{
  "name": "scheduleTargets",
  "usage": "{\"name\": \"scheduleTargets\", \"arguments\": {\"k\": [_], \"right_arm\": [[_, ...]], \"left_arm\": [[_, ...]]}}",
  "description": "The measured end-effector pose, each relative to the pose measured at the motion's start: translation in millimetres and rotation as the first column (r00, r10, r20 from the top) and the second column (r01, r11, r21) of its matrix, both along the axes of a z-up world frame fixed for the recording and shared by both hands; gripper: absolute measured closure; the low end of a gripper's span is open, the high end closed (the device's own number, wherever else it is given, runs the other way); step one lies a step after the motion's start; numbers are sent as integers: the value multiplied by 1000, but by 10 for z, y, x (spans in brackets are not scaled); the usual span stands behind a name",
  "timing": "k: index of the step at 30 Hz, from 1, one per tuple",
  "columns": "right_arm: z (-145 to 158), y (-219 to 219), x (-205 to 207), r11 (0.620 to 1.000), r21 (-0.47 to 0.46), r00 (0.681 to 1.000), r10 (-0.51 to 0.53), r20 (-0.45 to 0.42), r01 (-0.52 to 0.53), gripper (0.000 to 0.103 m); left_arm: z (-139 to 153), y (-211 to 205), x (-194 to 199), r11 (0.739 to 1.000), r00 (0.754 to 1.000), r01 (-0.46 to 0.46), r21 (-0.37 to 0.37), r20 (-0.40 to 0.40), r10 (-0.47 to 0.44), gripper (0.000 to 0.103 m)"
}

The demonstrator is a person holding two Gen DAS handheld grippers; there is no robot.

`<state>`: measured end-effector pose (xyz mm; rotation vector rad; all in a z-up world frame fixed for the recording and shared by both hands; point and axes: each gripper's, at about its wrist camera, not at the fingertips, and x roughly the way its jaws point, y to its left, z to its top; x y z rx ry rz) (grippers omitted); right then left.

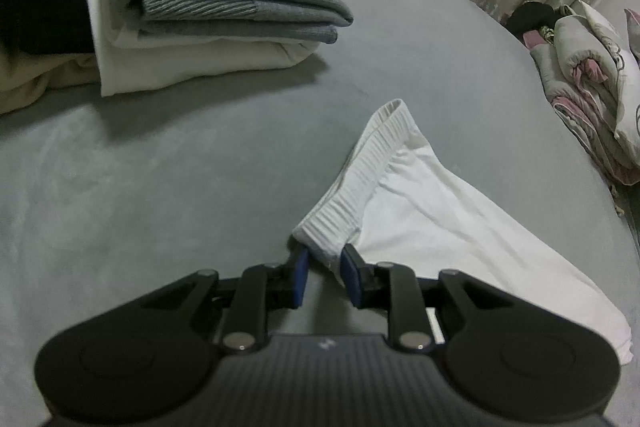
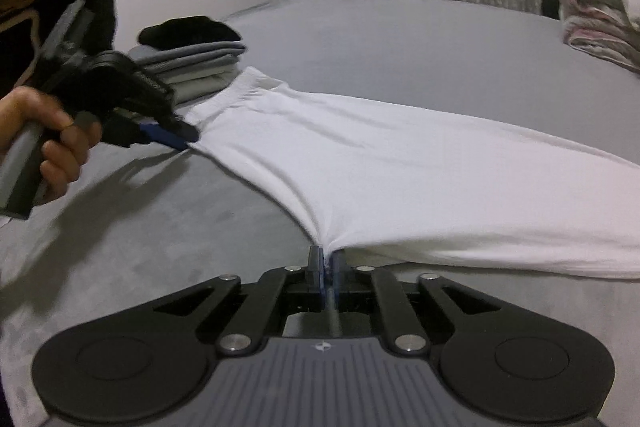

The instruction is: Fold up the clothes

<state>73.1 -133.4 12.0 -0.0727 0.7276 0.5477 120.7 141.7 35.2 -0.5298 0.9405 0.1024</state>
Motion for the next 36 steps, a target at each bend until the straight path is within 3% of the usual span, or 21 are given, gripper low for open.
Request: {"name": "scheduleTargets", "arguments": {"k": [2, 6, 9, 12, 16, 19, 23, 27, 32, 36], "right_arm": [[18, 19, -34, 1000, -8, 1000, 18, 5, -18, 85], [84, 2, -77, 998, -8, 998, 58, 3, -58, 85], [180, -67, -101, 996, -38, 997, 77, 21, -76, 85], [279, -260, -49, 1000, -10, 997, -19, 72, 20, 85], [285, -511, 131, 974, 112, 976, -206, 71, 197, 85], [195, -433, 208, 972, 104, 973, -218, 75, 209, 86], [5, -219, 217, 990, 31, 990, -140, 33, 139, 86], [-76, -110, 161, 991, -63, 991, -111, 75, 116, 86], [-70, -127, 156, 989, -98, 991, -98, 92, 107, 87], [-72, -223, 212, 984, -117, 986, -122, 112, 135, 89]], "left_arm": [[0, 10, -3, 1000, 1000, 1, -5, 0, -1, 81], [6, 29, -8, 1000, 1000, -2, -20, -1, 2, 80], [30, 57, -35, 999, 1000, -23, -23, -11, 23, 72], [79, 78, -79, 999, 999, -44, -5, -8, 44, 65], [171, 58, -127, 999, 998, -47, 19, 39, 46, 65], [270, 1, -162, 998, 994, -45, 54, 101, 39, 65], [343, -185, -167, 995, 984, 21, 93, 176, -37, 64], [312, -527, -106, 979, 962, 146, 140, 209, -173, 60], [59, -675, 55, 970, 980, 159, 182, 91, -178, 62], [38, -636, 35, 971, 983, 141, 192, 92, -161, 64]]}}
